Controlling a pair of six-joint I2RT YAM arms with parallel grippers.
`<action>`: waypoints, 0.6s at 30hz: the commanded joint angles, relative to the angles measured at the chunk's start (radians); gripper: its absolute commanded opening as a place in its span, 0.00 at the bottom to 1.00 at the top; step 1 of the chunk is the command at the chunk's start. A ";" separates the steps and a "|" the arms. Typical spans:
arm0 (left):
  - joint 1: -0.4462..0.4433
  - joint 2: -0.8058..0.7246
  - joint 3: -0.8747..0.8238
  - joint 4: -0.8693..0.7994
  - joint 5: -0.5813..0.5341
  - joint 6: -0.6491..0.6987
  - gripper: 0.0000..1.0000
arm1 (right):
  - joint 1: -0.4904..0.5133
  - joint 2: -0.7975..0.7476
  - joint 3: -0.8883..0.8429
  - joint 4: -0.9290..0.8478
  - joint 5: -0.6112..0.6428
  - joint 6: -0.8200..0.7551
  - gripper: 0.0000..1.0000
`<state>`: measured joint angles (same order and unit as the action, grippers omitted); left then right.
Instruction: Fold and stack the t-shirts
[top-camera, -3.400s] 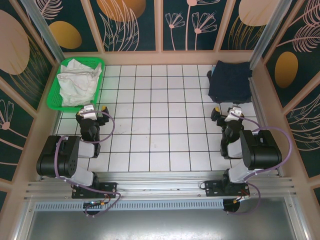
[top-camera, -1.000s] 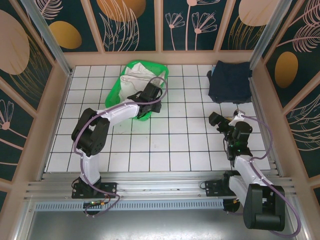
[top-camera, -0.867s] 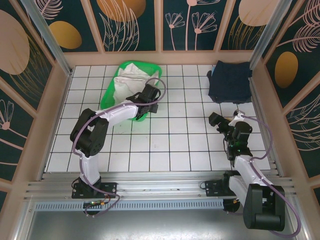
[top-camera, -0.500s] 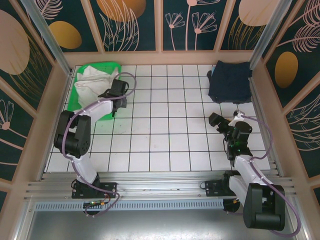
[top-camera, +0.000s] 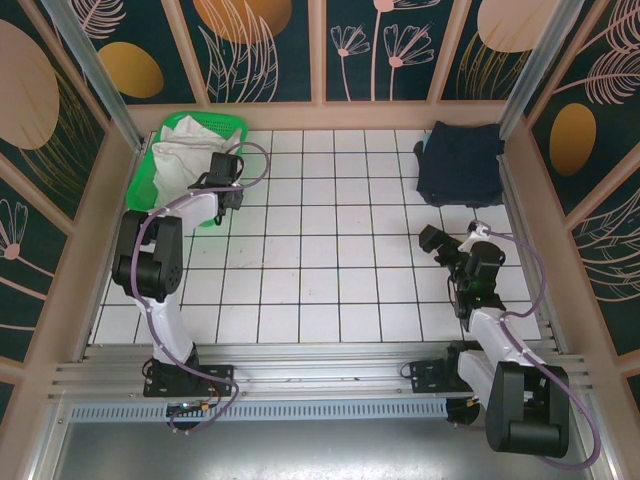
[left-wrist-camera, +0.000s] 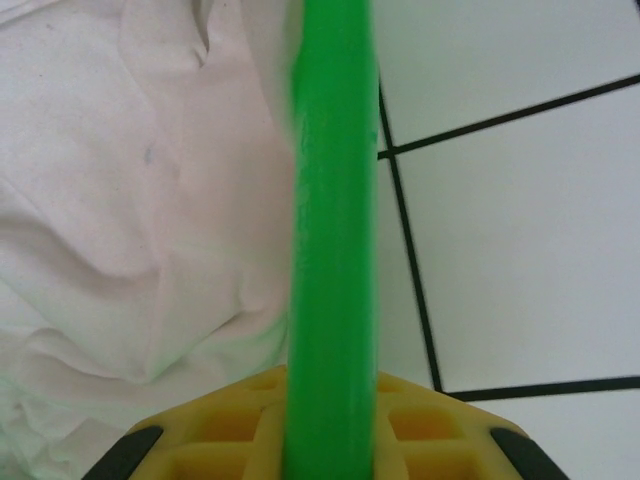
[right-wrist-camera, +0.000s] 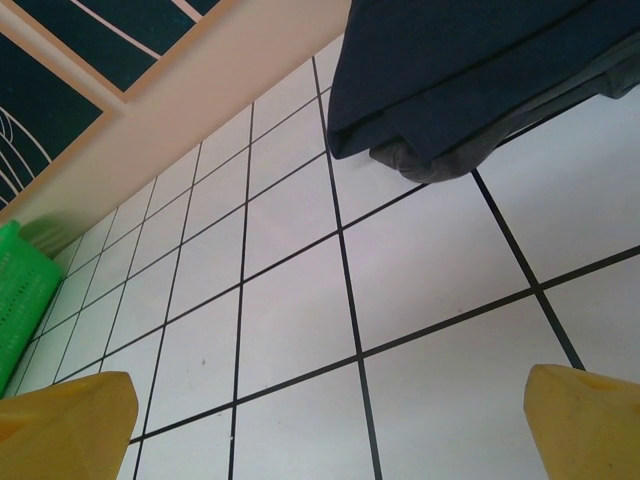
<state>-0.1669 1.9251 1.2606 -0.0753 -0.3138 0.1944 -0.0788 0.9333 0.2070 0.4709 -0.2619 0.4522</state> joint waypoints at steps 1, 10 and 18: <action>0.058 0.008 0.020 0.071 -0.038 -0.020 0.00 | -0.006 0.007 0.026 0.009 0.006 0.013 0.99; 0.123 0.011 0.032 0.074 0.001 0.037 0.00 | -0.008 0.028 0.032 0.005 0.013 0.014 0.99; 0.126 -0.033 0.077 -0.003 0.141 -0.076 0.53 | -0.009 0.041 0.045 -0.005 0.011 0.001 0.99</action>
<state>-0.0475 1.9316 1.2823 -0.0593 -0.2615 0.1898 -0.0799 0.9661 0.2104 0.4641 -0.2592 0.4541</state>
